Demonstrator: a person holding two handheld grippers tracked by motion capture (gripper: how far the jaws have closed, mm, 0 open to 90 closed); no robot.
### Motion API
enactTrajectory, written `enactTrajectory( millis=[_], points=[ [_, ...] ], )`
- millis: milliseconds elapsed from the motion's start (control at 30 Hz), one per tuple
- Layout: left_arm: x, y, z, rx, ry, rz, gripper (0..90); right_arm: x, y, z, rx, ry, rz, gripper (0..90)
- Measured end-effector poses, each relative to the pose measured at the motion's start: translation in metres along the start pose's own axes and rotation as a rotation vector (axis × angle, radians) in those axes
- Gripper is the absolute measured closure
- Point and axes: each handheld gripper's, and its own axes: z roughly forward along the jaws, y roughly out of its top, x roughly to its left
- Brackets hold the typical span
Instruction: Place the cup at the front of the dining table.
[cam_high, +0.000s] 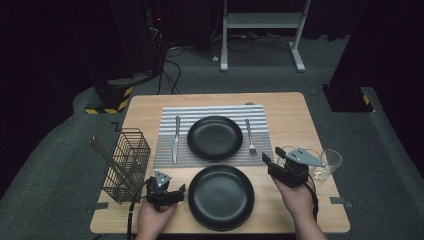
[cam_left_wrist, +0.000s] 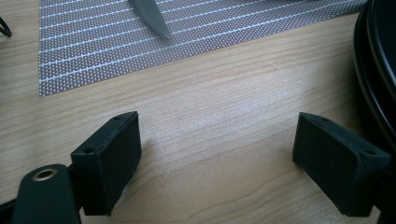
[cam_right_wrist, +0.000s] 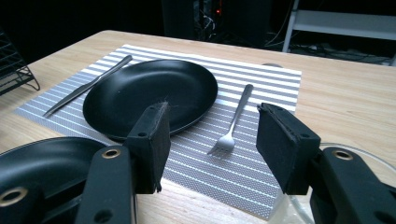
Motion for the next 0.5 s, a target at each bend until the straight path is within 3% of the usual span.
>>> enactTrajectory(
  millis=[400,500],
  points=[
    [0.000,0.000,0.000,-0.002,0.005,-0.006,16.7,-0.014,0.001,-0.006,0.006,-0.014,0.049,43.6],
    [0.000,0.000,-0.001,-0.001,0.005,-0.004,16.9,-0.016,0.000,-0.006,0.008,-0.026,0.042,43.5]
  ],
)
